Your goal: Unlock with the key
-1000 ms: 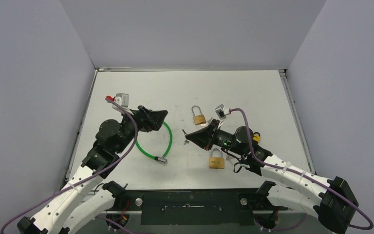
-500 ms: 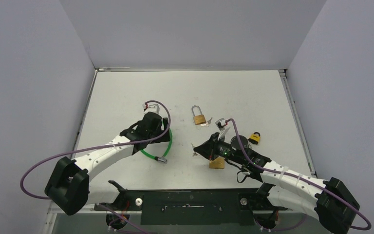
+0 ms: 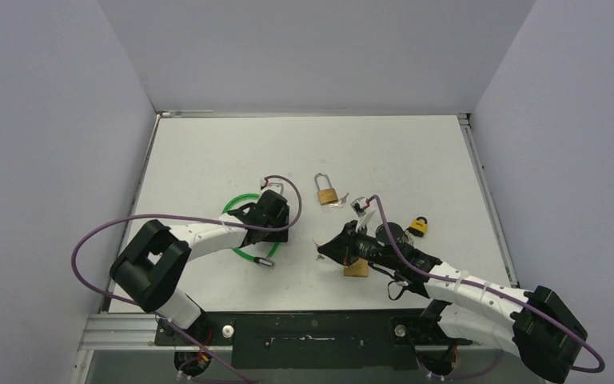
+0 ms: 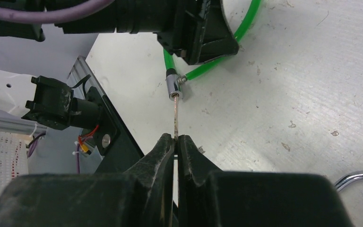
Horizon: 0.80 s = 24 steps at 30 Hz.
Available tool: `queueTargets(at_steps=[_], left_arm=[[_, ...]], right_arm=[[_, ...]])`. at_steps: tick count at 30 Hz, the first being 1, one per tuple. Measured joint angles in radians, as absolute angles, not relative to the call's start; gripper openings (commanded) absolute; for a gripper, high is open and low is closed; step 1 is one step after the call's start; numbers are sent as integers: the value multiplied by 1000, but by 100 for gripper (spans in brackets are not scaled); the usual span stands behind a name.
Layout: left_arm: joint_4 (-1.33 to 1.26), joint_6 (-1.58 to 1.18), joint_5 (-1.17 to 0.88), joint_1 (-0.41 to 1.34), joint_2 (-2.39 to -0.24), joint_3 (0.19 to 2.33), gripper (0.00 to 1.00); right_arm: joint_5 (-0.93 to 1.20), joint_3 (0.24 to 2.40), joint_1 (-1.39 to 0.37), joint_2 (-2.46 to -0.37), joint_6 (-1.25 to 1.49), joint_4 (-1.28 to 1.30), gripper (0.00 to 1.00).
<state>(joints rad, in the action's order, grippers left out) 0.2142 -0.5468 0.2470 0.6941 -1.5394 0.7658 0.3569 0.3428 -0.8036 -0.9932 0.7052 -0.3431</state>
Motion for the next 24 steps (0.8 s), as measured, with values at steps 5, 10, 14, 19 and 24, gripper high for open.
queueTargets(at_steps=[5, 10, 14, 19, 24], left_arm=[[214, -535, 308, 701, -1677, 894, 43], [242, -559, 384, 701, -1773, 1001, 37], [270, -601, 418, 701, -1802, 1039, 18], [294, -629, 418, 701, -1813, 1058, 1], [289, -625, 383, 698, -1811, 1060, 0]], right_arm=[[356, 343, -794, -991, 708, -338, 0], [348, 343, -786, -967, 707, -303, 0], [337, 343, -780, -936, 708, -281, 0], [321, 343, -776, -926, 708, -258, 0], [305, 343, -770, -913, 709, -227, 0]])
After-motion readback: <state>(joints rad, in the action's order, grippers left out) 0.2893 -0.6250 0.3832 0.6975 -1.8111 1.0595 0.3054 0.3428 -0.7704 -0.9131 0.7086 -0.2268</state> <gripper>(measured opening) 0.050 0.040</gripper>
